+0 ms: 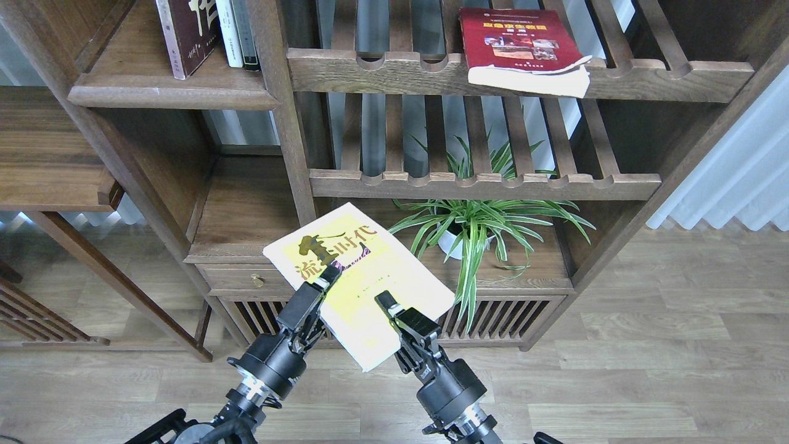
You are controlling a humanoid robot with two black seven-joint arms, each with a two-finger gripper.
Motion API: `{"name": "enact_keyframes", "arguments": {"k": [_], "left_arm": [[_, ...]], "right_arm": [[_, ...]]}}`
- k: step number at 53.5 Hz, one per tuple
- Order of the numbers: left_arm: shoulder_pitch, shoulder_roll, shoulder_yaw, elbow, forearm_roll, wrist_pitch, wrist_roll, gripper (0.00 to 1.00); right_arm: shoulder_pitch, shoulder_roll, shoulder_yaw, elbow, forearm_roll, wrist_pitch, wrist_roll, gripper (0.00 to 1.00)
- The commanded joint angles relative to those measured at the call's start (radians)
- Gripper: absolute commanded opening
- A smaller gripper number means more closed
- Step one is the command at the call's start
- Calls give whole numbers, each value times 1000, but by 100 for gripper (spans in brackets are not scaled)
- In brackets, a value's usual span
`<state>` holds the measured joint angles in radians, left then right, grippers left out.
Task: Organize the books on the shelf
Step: 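Lower the yellow book and grasp its bottom edge with both grippers, then hold the yellow book with both grippers and tilt it upright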
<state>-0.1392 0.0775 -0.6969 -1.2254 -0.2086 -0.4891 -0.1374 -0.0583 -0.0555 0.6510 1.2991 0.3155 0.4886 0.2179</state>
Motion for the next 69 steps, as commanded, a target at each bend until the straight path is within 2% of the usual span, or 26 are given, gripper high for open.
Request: {"name": "enact_keyframes", "arguments": {"k": [1, 9, 15, 24, 69], "left_arm": [[1, -10, -6, 9, 0, 0, -4, 99], [0, -16, -10, 9, 0, 0, -2, 98], [-2, -21, -10, 7, -2, 0, -2, 94], [-3, -38, -9, 0, -2, 0, -8, 73], [-10, -45, -4, -8, -3, 0, -11, 27]], "right_arm": [[0, 0, -1, 2, -1, 0, 0, 3], [3, 6, -1, 0, -3, 0, 0, 3], [3, 10, -1, -4, -4, 0, 0, 3], [0, 8, 1, -6, -6, 0, 0, 3], [3, 5, 1, -18, -6, 0, 1, 4]]}}
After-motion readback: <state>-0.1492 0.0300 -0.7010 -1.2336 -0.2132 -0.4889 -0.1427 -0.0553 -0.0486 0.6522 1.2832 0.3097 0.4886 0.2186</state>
